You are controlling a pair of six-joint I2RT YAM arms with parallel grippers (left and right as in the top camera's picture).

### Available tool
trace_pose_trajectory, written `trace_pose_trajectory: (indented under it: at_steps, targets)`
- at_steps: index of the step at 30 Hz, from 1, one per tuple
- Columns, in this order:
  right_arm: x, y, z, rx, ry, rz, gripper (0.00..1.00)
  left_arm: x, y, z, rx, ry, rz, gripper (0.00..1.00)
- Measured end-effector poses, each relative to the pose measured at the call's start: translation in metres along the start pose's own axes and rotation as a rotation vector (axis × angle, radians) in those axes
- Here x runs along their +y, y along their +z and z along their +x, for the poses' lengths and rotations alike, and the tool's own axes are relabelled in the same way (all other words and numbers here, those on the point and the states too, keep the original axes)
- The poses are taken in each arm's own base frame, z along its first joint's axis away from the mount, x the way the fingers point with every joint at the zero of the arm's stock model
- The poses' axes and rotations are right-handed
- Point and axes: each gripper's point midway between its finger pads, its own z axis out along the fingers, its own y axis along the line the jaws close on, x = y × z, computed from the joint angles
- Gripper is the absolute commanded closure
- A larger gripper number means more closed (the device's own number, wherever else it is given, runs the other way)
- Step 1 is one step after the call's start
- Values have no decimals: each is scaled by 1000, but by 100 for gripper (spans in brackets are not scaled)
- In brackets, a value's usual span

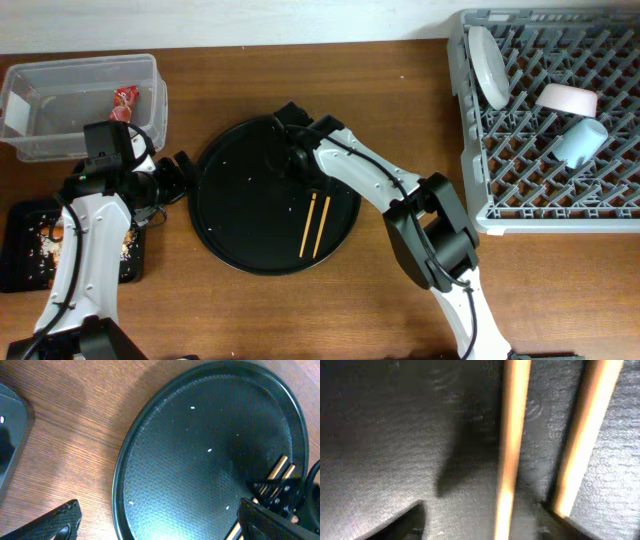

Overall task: Sort waste into correct bins and load items into the dishwasher rack
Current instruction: 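Carry the chopstick to the rack and insert it upright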

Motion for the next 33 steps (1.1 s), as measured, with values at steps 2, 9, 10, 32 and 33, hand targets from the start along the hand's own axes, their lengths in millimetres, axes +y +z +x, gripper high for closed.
trace_pose_trajectory:
  at_steps: [2,9,10,32,33]
  targets:
    - [-5,1,0,-6,0,15,64,0,0,0,0,0,0,1]
    - [-15,2,1,-17,2,48,89,0,0,0,0,0,0,1]
    - [-16,1,1,-17,-1,50,92,0,0,0,0,0,0,1]
    - [-67,-147,-67,28,-24,44,96,0,0,0,0,0,0,1]
    - [-82,-168,-85,-14,-28,18,96,0,0,0,0,0,0,1]
